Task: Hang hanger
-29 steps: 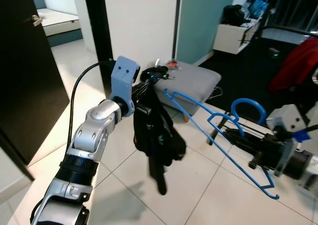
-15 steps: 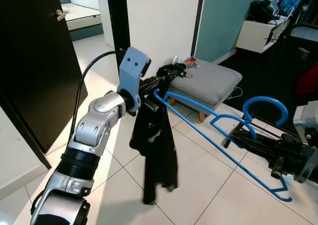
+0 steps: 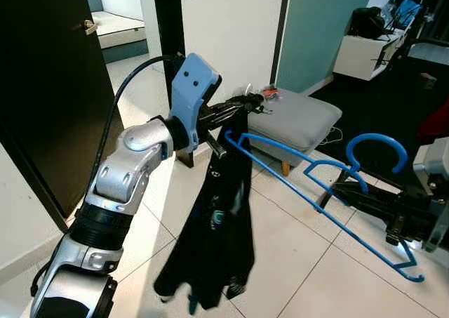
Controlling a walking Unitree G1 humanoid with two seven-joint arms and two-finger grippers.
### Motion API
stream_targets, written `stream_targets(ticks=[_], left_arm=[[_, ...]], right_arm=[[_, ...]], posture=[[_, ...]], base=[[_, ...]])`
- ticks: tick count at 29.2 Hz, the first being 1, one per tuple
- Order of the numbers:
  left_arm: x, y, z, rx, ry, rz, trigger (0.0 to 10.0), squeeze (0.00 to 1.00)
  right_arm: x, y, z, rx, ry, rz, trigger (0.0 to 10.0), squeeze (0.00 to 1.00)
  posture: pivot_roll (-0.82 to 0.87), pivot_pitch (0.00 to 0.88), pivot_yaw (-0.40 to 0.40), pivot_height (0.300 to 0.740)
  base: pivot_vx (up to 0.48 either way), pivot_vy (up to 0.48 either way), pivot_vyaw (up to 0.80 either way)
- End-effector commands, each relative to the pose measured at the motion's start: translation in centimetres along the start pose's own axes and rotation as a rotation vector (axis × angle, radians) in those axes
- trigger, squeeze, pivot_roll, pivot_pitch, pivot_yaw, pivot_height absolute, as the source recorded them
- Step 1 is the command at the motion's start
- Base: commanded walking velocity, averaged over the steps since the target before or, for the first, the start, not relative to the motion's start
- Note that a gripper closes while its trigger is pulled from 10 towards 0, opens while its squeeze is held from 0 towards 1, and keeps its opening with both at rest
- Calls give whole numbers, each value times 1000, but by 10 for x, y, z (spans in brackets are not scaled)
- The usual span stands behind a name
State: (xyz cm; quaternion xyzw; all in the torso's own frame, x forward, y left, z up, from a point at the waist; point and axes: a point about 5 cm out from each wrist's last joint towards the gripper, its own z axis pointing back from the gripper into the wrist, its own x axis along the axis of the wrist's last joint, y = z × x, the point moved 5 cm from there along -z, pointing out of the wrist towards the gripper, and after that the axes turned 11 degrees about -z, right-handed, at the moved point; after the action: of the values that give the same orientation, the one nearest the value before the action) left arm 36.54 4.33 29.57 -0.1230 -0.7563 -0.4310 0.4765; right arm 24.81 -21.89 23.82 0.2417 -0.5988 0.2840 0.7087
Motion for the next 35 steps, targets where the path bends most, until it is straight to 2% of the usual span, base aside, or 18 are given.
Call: stream_targets(ticks=[1,8,13,14,15,16,18,20,24,27,35], left_arm=[[-4,2,4,-9,25,-72,10000,0],[-11,0,5,-25,56,-121,10000,0],[-8,-4,4,-46,39,-133,10000,0],[-5,-6,3,-54,28,-137,10000,0],[-2,-6,3,-58,9,-139,10000,0],[-2,-6,3,-58,9,-139,10000,0],[7,-9,2,-71,-37,-152,10000,0],[11,-11,2,-83,-57,-163,10000,0],[14,-14,2,-97,-76,-186,10000,0],[17,-19,2,-124,-106,-251,10000,0],[24,-24,3,-150,-141,-265,10000,0]], right_arm=[[8,-1,4,-9,-7,22,10000,0],[8,1,7,7,-3,26,10000,0],[5,6,9,37,19,14,10000,0],[1,8,11,52,43,7,10000,0],[-11,7,16,47,117,8,10000,0],[-11,7,16,47,117,8,10000,0],[-28,-5,28,-18,227,4,10000,0],[-29,-10,32,-42,247,11,10000,0],[-25,-13,35,-59,233,15,10000,0],[-9,-13,39,-55,172,34,10000,0],[-5,-5,32,-17,144,41,10000,0]], posture=[[96,0,34,740],[92,0,34,740],[92,0,33,740],[92,0,34,740],[92,0,33,740],[92,0,33,740],[92,0,33,740],[91,0,33,740],[91,0,34,740],[89,0,33,740],[92,0,32,740]], base=[[0,0,0],[0,0,0],[0,0,0],[0,0,0],[0,0,0],[0,0,0],[0,0,0],[0,0,0],[0,0,0],[0,0,0],[0,0,0]])
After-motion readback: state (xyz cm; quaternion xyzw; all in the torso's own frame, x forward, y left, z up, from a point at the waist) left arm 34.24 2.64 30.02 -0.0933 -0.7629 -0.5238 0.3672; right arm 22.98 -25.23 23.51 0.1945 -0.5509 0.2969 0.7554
